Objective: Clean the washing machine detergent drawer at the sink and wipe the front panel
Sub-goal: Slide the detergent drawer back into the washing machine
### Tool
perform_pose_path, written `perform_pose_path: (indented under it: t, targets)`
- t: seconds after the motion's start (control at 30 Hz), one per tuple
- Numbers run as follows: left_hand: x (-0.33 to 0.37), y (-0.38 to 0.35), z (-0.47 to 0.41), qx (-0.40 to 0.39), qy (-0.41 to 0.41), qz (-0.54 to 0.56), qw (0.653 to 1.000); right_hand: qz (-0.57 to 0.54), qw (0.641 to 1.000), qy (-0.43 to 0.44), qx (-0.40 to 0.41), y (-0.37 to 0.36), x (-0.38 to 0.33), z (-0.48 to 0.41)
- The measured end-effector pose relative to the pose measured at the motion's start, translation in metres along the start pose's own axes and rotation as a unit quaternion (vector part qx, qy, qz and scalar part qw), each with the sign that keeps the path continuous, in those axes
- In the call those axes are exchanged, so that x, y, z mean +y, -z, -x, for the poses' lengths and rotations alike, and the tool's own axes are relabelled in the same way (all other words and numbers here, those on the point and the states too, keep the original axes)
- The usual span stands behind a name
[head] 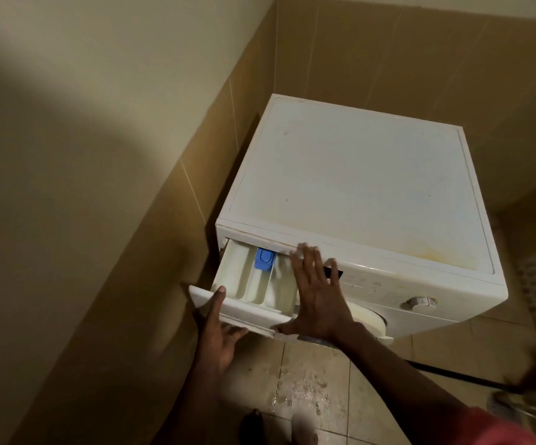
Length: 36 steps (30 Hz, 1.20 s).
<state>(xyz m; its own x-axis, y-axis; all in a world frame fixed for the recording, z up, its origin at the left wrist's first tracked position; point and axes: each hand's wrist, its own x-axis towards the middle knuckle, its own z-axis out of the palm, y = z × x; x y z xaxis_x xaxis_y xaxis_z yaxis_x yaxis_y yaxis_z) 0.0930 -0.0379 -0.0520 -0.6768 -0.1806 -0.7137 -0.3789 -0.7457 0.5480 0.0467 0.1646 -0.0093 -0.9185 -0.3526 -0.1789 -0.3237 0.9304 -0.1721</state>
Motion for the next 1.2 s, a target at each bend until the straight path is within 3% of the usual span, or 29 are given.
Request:
perform_pose_path:
  t: [0.33, 0.6, 0.7, 0.97, 1.2]
  targets:
    - [0.011, -0.028, -0.012, -0.015, 0.012, -0.02, 1.0, -0.004, 0.998, -0.059, -0.033, 0.02, 0.016, -0.027]
    - [-0.009, -0.051, -0.011, 0.071, 0.005, -0.035, 0.997, 0.027, 0.997, -0.049, -0.058, 0.022, 0.02, -0.04]
    - [-0.011, -0.061, -0.011, 0.094, -0.003, -0.021, 0.995, 0.052, 0.997, -0.053, -0.034, 0.025, 0.022, -0.042]
    - [0.002, -0.086, -0.029, 0.024, 0.043, -0.037, 0.998, 0.04, 0.995, -0.075, 0.045, 0.032, 0.028, -0.058]
    - [0.008, -0.102, -0.046, 0.011, 0.046, -0.071, 0.996, 0.067, 0.992, -0.084, 0.071, 0.035, 0.029, -0.065]
